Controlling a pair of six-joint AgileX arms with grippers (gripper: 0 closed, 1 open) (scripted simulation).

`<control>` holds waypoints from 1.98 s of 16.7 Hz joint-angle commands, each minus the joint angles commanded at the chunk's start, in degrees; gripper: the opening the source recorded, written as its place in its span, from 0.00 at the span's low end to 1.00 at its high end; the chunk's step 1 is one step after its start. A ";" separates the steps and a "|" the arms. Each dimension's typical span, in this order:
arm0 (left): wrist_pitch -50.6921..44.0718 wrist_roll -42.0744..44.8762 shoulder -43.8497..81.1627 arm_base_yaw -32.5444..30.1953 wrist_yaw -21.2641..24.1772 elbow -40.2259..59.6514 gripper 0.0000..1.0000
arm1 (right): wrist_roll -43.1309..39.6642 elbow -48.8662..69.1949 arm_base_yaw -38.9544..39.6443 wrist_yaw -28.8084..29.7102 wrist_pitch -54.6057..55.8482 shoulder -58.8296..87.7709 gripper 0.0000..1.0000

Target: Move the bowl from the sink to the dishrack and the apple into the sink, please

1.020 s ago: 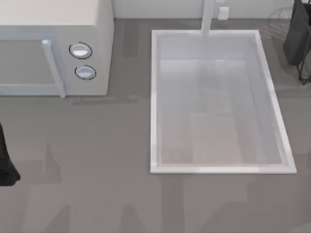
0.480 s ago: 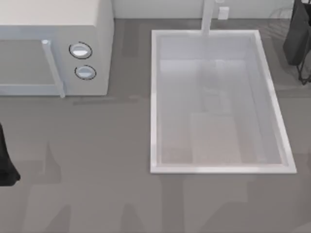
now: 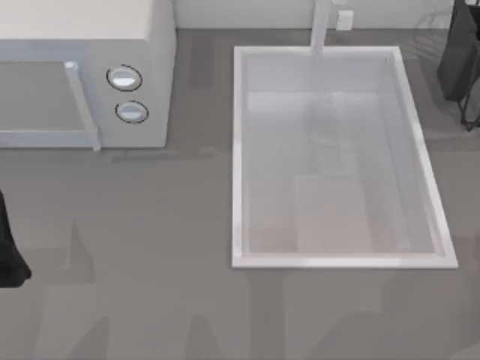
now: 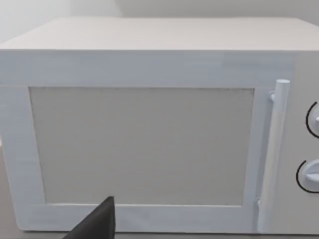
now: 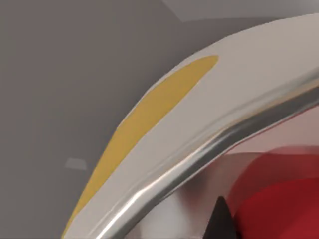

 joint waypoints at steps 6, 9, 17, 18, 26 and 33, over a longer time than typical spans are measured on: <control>0.00 0.00 0.00 0.00 0.00 0.00 1.00 | 0.00 0.00 0.00 0.00 0.00 0.00 0.00; 0.00 0.00 0.00 0.00 0.00 0.00 1.00 | -0.59 4.79 -0.29 0.06 -4.41 -5.23 0.00; 0.00 0.00 0.00 0.00 0.00 0.00 1.00 | -0.85 18.04 -0.58 0.15 -25.36 -11.67 0.00; 0.00 0.00 0.00 0.00 0.00 0.00 1.00 | -0.89 19.18 -0.55 0.12 -26.92 -12.48 0.00; 0.00 0.00 0.00 0.00 0.00 0.00 1.00 | -0.77 19.79 0.56 0.73 -26.29 -12.92 0.00; 0.00 0.00 0.00 0.00 0.00 0.00 1.00 | 1.34 16.30 11.67 9.46 -1.38 -10.08 0.00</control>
